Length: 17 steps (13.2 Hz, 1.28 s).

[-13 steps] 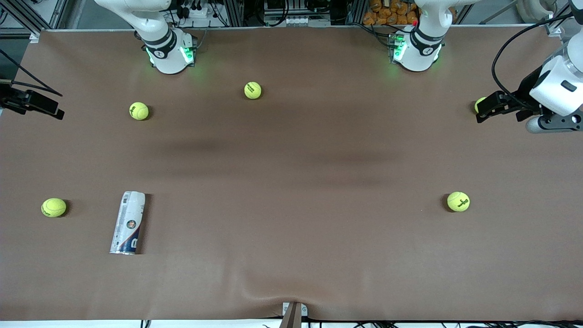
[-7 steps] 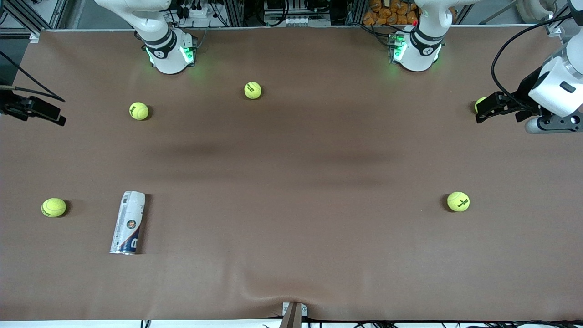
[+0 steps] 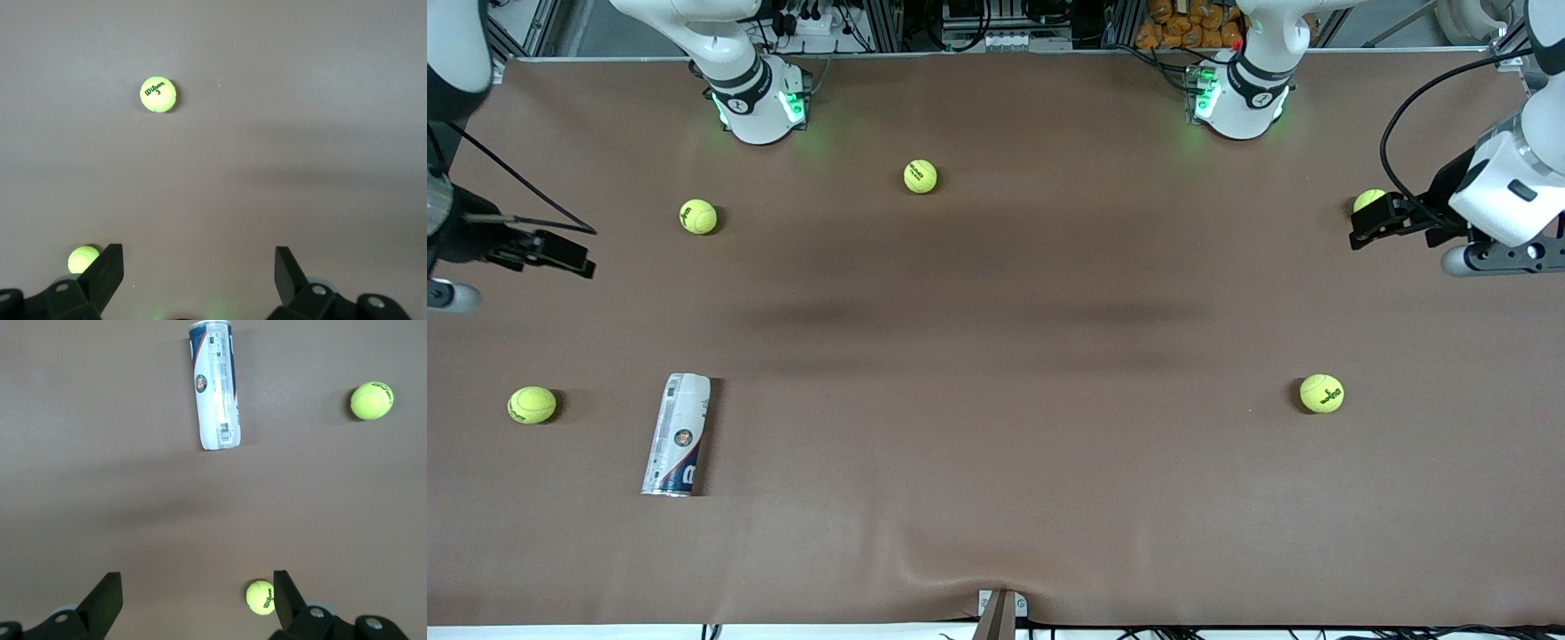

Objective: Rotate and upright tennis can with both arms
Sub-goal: 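Reach the right gripper down to the lying white tennis can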

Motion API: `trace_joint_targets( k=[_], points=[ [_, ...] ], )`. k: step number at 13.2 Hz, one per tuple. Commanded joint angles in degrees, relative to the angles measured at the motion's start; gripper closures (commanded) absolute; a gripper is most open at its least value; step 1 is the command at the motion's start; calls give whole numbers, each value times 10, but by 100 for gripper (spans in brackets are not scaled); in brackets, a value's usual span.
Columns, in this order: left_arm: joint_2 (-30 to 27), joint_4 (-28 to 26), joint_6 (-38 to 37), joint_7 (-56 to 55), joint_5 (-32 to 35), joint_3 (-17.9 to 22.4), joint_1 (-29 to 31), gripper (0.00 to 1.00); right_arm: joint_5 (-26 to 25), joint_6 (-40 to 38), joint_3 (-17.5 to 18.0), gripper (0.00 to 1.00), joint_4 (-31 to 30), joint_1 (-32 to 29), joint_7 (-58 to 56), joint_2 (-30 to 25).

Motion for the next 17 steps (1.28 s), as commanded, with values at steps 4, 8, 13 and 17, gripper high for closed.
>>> trace_joint_targets(
  k=[4, 8, 13, 17],
  points=[
    [-23, 7, -9, 10, 0, -5, 4, 0, -3, 51, -1, 0, 23, -1, -23, 118],
    [-43, 13, -4, 10, 37, 0, 10, 0, -1, 158, -1, 0, 28, 0, -80, 208],
    [-42, 14, -4, 10, 50, 0, 10, 0, -6, 268, -1, 0, 28, -7, -98, 295],
    [-42, 10, -8, 9, 34, 2, 12, 0, -6, 345, -1, 0, 28, -8, -114, 338]
  ],
)
